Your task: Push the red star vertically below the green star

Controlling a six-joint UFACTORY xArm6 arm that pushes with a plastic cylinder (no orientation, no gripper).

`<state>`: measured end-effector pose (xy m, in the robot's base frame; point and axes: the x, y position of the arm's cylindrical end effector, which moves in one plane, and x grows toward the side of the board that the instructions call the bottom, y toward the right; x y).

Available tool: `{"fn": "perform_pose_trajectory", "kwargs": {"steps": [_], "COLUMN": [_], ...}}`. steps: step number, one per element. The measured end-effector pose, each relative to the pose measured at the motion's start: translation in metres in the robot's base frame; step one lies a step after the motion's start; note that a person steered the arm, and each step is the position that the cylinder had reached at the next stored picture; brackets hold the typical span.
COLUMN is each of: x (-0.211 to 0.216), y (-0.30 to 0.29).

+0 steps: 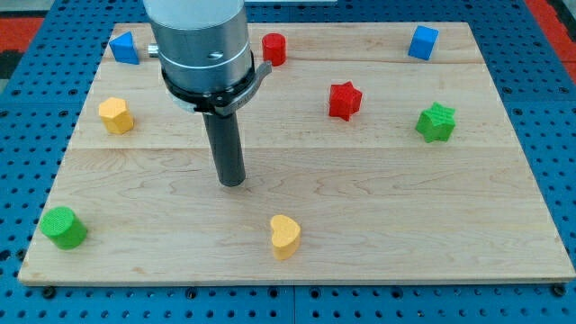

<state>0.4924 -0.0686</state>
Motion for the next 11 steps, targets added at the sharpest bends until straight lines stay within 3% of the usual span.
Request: {"fn": "perform_pose_trajectory", "kwargs": {"steps": [4,5,6,7,8,9,10,11], "x": [-0.028,-0.097,-0.135,-0.151,-0.053,0.001,-0.069,-0.144], "y": [0.002,-0.006,0.047,0.138,0.140,0.127,0.085,0.115]}}
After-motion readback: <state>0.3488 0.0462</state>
